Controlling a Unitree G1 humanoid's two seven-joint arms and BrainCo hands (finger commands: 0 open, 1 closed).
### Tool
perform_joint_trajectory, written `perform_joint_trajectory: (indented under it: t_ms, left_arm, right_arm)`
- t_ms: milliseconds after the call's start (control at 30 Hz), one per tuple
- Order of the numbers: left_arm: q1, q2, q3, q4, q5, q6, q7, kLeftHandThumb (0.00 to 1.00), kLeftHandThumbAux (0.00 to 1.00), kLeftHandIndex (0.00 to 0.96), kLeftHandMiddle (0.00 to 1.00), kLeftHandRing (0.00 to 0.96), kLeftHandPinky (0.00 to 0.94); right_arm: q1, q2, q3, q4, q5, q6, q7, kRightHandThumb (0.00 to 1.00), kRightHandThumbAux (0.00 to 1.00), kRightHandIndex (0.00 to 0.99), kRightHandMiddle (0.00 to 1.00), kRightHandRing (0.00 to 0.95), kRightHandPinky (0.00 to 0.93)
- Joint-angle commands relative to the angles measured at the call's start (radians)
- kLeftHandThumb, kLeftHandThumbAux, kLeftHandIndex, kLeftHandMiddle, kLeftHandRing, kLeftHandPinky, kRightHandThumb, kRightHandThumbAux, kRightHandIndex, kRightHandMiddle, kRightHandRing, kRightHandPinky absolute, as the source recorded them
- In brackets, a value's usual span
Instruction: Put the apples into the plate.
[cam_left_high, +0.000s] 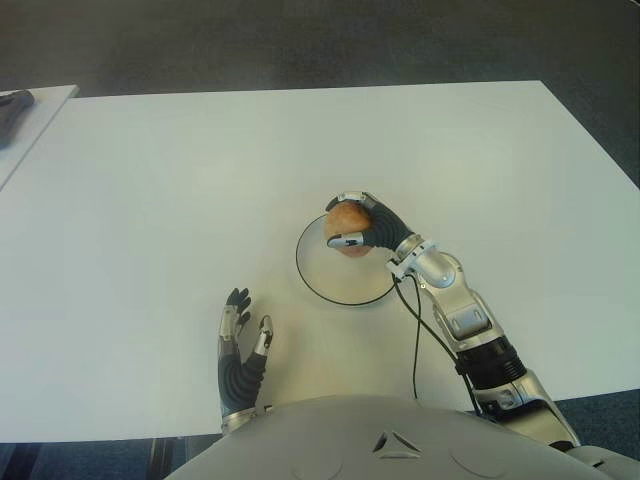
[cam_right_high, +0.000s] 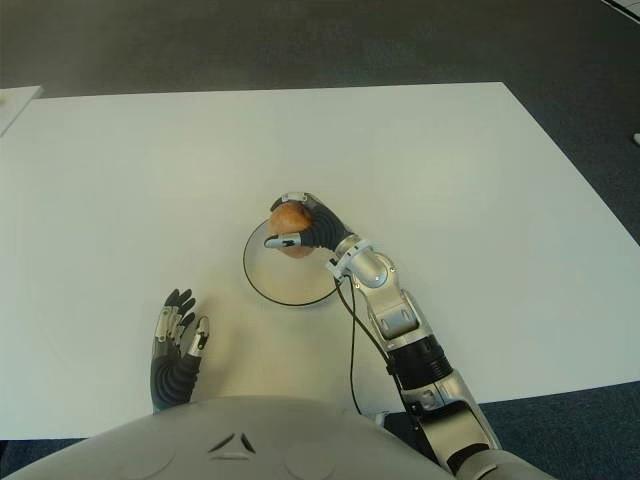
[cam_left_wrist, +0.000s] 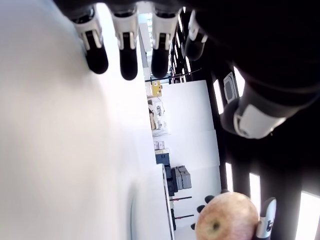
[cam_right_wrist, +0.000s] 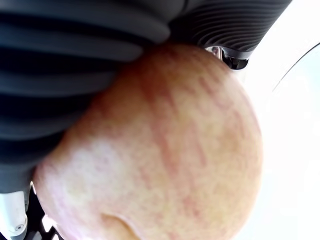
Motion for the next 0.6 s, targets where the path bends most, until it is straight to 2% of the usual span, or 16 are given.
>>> perform_joint_trajectory:
  t_ms: [33, 267, 333, 400, 500, 567, 600]
  left_arm:
    - [0.024, -0.032, -0.010, 0.010, 0.004, 0.018, 0.011, 0.071, 0.536, 0.075, 0.140, 0.147, 0.155]
    - [0.028, -0.020, -0.022, 0.003, 0.003, 0.017, 0.002, 0.060, 0.531, 0.067, 0.123, 0.130, 0.142]
    - [0.030, -0.018, -0.024, 0.001, 0.002, 0.016, 0.001, 0.055, 0.531, 0.064, 0.120, 0.128, 0.145]
    - [0.029, -0.018, -0.024, 0.001, 0.000, 0.015, 0.001, 0.052, 0.531, 0.063, 0.120, 0.128, 0.148]
    - [0.027, -0.020, -0.024, 0.004, -0.003, 0.012, 0.003, 0.051, 0.529, 0.065, 0.125, 0.134, 0.153]
    - [0.024, -0.024, -0.022, 0.007, -0.001, 0.010, 0.008, 0.052, 0.527, 0.066, 0.126, 0.136, 0.153]
    - [0.022, -0.027, -0.019, 0.010, 0.005, 0.007, 0.016, 0.053, 0.525, 0.067, 0.131, 0.140, 0.160]
  right_arm:
    - [-0.049, -0.010, -0.012, 0.050, -0.033, -0.057, -0.006, 0.709, 0.717, 0.438, 0.915, 0.891, 0.856]
    - [-0.071, -0.013, -0.016, 0.111, -0.061, -0.108, -0.021, 0.707, 0.717, 0.439, 0.907, 0.879, 0.841]
    - [-0.073, -0.012, -0.015, 0.120, -0.065, -0.118, -0.019, 0.706, 0.717, 0.439, 0.888, 0.865, 0.811]
    - [-0.067, -0.009, -0.013, 0.113, -0.064, -0.116, -0.009, 0.705, 0.717, 0.440, 0.862, 0.841, 0.772]
    - [-0.058, -0.005, -0.010, 0.099, -0.057, -0.105, 0.006, 0.701, 0.717, 0.438, 0.757, 0.734, 0.639]
    - [-0.056, -0.003, -0.011, 0.094, -0.053, -0.097, 0.014, 0.699, 0.717, 0.437, 0.726, 0.703, 0.601]
    - [-0.054, -0.002, -0.012, 0.092, -0.048, -0.089, 0.020, 0.696, 0.717, 0.434, 0.682, 0.659, 0.563]
